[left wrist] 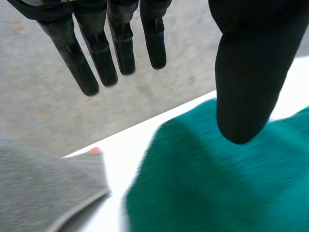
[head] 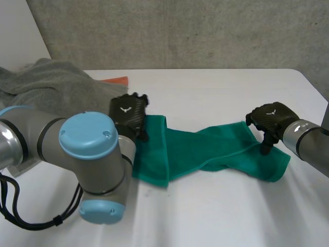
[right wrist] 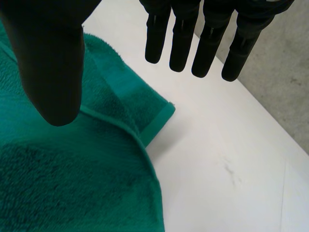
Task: Fold the laundry.
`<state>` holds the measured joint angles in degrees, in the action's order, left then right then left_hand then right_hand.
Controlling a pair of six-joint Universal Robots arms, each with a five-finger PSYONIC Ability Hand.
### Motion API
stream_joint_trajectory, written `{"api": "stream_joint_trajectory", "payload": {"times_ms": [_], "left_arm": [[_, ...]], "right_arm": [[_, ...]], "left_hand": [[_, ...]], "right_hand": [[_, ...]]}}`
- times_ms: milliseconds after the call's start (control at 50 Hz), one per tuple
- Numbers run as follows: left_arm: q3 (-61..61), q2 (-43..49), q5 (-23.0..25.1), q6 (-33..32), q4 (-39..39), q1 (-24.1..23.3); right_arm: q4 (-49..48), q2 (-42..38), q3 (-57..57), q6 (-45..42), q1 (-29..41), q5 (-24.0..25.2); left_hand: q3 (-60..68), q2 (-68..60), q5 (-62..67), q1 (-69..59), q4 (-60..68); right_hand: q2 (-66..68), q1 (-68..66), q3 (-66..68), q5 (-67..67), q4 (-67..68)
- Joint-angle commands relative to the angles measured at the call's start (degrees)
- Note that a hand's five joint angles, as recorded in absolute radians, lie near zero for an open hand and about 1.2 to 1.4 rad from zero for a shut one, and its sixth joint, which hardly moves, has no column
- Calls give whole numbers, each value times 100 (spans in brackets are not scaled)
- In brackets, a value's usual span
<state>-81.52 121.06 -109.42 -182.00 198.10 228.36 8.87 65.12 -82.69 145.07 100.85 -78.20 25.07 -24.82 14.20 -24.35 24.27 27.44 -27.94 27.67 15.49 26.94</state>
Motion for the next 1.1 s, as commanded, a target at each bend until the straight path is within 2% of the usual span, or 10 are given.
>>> {"api": "stream_joint_trajectory", "payload": {"times_ms": [20,160,240,400,620,680,700,780,1000,1100], "left_arm": [[233,102,342,490,-254,-494],[1015,1261,317,192,-254,-556],[1226,1543,27,-81,-176,-425],[919,1421,-729,-660,509,165],[400,911,-844,-995,757,358],[382,911,-782,-995,704,455],[356,928,-773,-995,677,507],[277,920,-721,-978,555,595],[207,41,-18,-1039,89,894],[207,-477,457,-1337,-228,929]], "right_arm": [[-17,53,-291,21,-13,7],[-35,53,-537,21,4,15],[-96,53,-669,4,4,15],[-210,53,-705,-66,-13,7],[-219,-8,-626,-66,66,6],[-263,-17,-599,-66,66,6],[-263,-17,-582,-66,66,6],[-272,-17,-555,-66,66,15],[-175,53,253,-49,-22,103],[324,-104,674,-110,-110,462]], "left_hand": [[-576,551,-489,504,-496],[-678,653,-591,606,-598],[-644,619,-557,572,-564],[-73,48,14,2,7],[-106,81,-19,34,-26],[797,-822,884,-869,877],[2118,-2143,2205,-2190,2198],[5484,-5510,5572,-5556,5565],[5493,-5518,5580,-5565,5573],[5493,-5518,5580,-5565,5573]], "right_hand": [[199,-149,176,394,249],[199,-149,176,394,249],[216,-166,193,410,266],[266,-216,243,461,316],[300,-250,277,494,350],[300,-250,277,495,350],[300,-250,277,495,350],[300,-250,277,495,350],[15,35,-8,209,65],[-305,355,-328,-111,-255]]}}
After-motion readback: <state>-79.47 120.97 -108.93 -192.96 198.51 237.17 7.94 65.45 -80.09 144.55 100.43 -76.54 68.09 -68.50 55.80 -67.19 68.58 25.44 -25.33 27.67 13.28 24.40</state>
